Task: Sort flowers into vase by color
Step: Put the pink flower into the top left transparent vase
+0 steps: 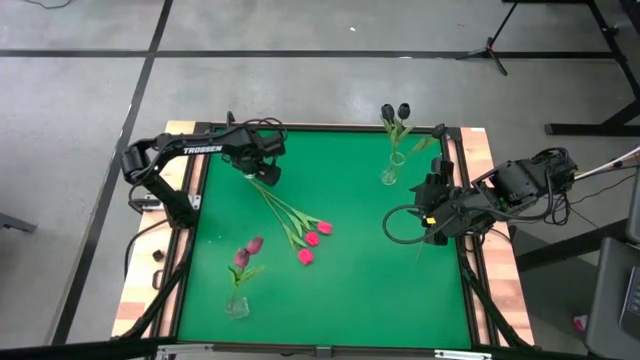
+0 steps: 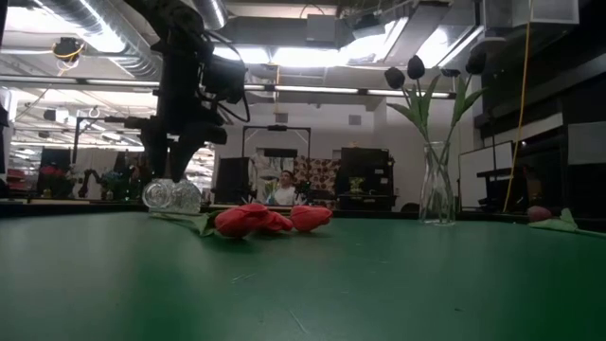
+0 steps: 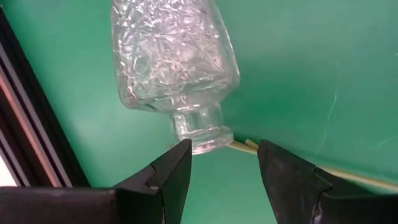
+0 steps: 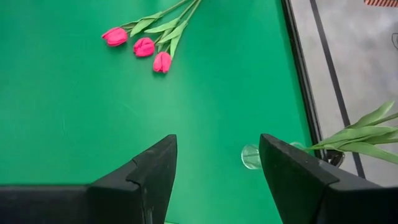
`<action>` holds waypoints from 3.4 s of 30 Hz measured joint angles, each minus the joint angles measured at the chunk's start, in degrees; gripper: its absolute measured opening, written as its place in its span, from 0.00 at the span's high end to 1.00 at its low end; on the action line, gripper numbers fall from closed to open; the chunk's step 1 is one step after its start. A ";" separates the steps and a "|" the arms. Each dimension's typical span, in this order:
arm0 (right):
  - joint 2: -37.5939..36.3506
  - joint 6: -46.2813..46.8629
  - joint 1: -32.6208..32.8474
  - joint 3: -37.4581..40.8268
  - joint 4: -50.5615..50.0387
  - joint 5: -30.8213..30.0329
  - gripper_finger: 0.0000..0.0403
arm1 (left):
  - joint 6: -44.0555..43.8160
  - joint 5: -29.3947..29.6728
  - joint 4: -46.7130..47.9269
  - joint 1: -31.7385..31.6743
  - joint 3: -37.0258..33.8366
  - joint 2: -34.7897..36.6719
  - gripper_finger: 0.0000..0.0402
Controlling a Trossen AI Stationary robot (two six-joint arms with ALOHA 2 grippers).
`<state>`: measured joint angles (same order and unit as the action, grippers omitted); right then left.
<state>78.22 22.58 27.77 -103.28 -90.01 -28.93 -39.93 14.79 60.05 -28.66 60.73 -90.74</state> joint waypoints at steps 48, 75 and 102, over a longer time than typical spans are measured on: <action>0.00 -1.87 -0.02 0.00 0.01 3.08 0.44 | 7.87 -3.51 -11.83 1.19 0.09 0.00 0.32; 0.00 -1.19 -0.02 0.00 0.00 2.98 0.44 | 3.40 -5.42 -3.90 -7.92 -2.99 0.02 0.23; 0.00 0.08 -0.02 -0.02 0.32 2.99 0.44 | -1.16 -7.00 -19.50 -10.75 -11.98 0.00 0.52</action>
<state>78.22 22.65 27.75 -103.30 -89.69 -25.93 -41.09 7.80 40.55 -39.41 48.75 -90.74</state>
